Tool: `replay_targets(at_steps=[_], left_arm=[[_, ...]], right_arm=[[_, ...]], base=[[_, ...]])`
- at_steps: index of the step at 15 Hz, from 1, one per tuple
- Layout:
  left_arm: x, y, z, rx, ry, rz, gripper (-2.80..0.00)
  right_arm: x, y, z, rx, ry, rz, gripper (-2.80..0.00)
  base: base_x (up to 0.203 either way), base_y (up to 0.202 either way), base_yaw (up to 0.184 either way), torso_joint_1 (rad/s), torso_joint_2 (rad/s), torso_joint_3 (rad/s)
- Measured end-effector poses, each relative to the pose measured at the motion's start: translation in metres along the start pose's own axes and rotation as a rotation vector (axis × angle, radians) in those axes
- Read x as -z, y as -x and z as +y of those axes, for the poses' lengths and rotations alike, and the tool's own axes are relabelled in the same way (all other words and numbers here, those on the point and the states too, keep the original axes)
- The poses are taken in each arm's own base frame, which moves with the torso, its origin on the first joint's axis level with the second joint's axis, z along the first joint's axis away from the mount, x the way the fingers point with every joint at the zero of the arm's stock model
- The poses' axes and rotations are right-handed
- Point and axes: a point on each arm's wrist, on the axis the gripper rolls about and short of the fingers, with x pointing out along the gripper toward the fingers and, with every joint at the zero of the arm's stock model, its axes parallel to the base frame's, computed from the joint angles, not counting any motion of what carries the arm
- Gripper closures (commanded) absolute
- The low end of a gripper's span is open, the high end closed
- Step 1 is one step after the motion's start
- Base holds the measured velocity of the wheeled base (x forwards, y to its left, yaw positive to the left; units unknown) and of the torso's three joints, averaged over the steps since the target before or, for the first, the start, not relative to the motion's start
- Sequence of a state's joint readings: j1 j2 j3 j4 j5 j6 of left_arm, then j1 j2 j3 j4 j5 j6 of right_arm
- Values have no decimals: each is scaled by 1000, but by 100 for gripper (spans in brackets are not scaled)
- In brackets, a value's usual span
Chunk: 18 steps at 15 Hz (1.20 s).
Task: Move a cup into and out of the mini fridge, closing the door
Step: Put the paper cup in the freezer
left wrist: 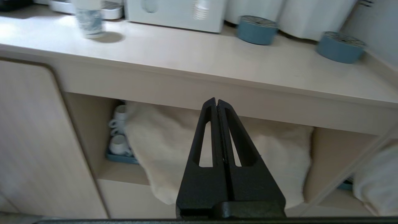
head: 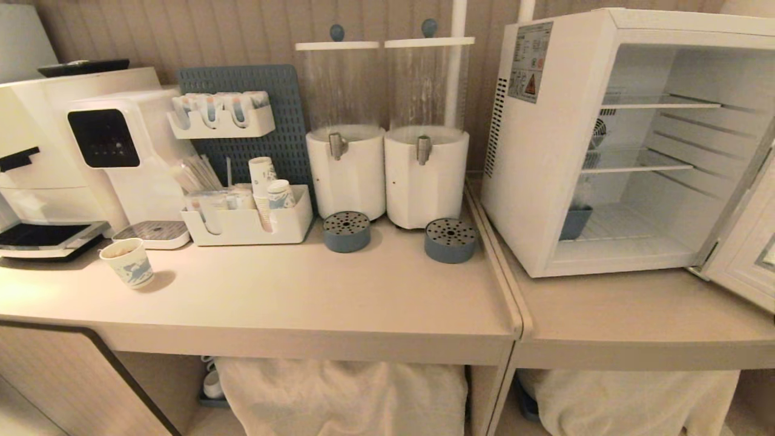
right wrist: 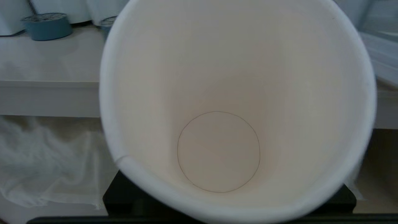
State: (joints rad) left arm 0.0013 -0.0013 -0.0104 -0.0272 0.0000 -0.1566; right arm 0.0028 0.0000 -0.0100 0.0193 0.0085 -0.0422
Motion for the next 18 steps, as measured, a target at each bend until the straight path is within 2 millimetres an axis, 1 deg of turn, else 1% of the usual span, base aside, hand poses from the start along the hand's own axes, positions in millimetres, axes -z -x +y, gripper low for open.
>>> replay_targets(at_steps=[11,12,18], left_arm=[[0,0,0,4,12,-4,0],[0,0,0,5,7,-2,0],[0,0,0,6,10,-5,0]], right_arm=[[0,0,0,0,0,-1,0],[0,0,0,-1,0,-1,0],[1,0,0,-1,1,13,0]], base=[[0,-189,0,2,3,2],[0,-109,-2,2,5,2],[10,0,1,1,-1,1]])
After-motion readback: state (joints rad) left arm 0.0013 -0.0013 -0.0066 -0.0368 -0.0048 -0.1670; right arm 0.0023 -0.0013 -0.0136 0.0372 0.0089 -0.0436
